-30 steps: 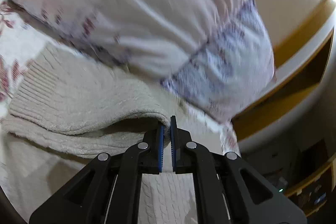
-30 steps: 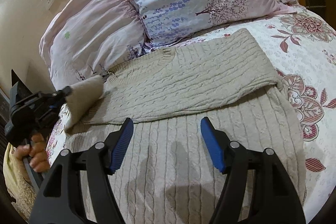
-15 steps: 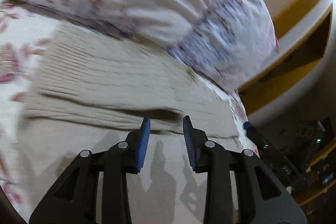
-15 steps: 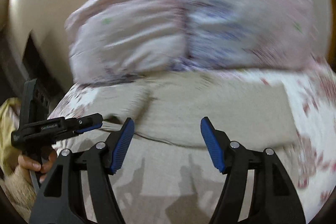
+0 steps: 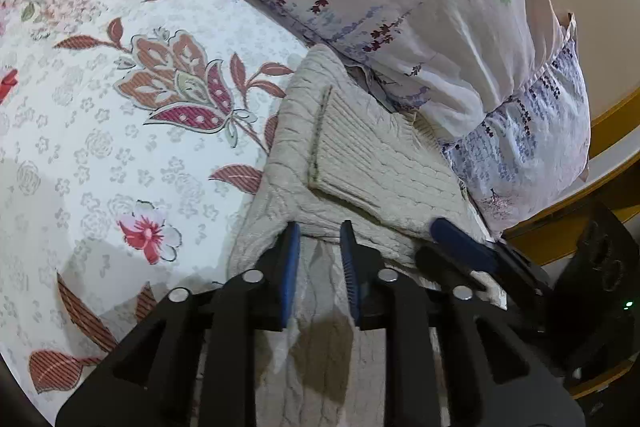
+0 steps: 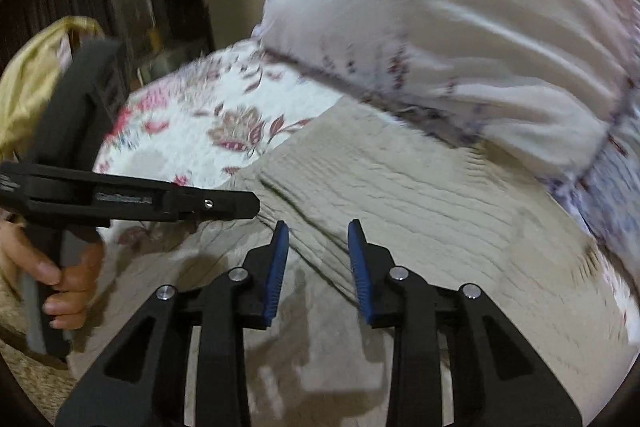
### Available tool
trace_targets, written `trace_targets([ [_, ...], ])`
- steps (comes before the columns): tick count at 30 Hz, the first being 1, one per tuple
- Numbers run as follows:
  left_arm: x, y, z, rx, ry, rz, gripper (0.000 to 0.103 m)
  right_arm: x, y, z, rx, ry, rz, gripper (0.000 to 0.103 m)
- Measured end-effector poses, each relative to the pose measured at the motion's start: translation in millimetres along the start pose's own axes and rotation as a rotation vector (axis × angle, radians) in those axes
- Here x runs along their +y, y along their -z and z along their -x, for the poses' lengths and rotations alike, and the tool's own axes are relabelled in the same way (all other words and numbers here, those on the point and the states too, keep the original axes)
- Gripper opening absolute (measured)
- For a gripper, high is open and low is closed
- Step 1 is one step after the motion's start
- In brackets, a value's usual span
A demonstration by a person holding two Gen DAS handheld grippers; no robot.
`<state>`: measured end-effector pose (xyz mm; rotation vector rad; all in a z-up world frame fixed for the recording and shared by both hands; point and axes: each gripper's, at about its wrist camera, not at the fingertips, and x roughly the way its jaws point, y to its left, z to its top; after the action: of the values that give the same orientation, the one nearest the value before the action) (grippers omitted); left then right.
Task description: Fold small clothes
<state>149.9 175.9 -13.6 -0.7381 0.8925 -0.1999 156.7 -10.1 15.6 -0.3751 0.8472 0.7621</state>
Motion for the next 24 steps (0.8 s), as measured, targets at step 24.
trace_targets([
  [24, 6.0, -2.1, 0.0, -0.001, 0.024, 0.011, 0.021, -80.2, 27.4, 87.5, -0.314, 0.135, -0.446, 0.004],
])
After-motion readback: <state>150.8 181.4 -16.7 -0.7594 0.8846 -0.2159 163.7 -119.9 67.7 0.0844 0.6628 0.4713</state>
